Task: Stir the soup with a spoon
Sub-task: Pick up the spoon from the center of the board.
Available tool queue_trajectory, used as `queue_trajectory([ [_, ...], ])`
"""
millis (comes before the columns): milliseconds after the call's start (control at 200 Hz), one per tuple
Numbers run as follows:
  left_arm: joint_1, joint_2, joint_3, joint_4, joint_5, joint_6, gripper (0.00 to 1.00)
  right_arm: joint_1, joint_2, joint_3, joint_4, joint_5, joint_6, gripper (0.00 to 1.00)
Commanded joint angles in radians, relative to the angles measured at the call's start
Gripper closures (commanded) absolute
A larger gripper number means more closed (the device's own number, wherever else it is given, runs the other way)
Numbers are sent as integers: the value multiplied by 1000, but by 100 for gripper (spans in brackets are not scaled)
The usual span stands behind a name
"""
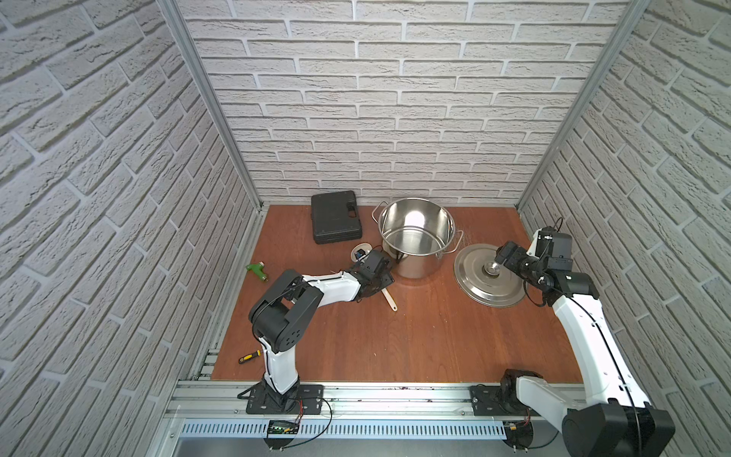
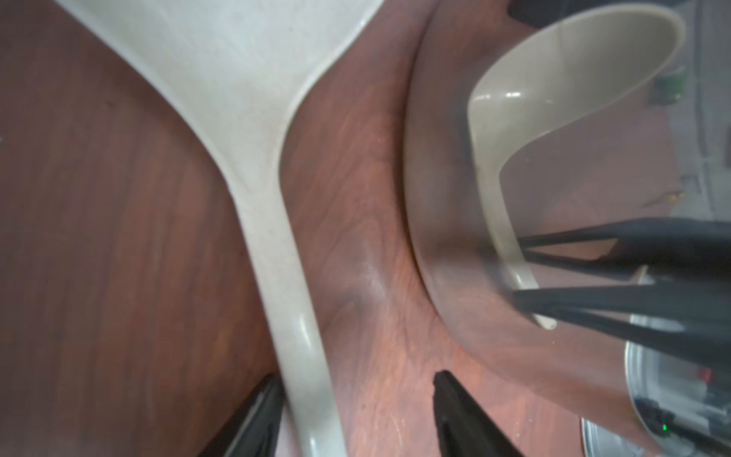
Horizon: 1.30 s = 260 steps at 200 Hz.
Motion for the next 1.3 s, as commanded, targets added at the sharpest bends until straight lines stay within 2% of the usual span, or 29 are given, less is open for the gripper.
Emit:
queue_trajectory([
  [0,-23,25,-14,10,-32,-39,43,4,-31,-7,-43,7,-1,5],
  [250,-31,-11,-141,79,-79,-133,56,4,-56,11,-75,-5,-13,5],
  [805,-31,-29,-266,241,-93,-159,78,11,-132,24,-144,-42,-38,8],
  [1055,-34,-85,-316,247,-136,-170,87,55,-149,26,-170,-58,-51,11],
  [1295,-40,-164,-344,214,-175,-169,100,133,-159,49,-189,-65,-59,13],
])
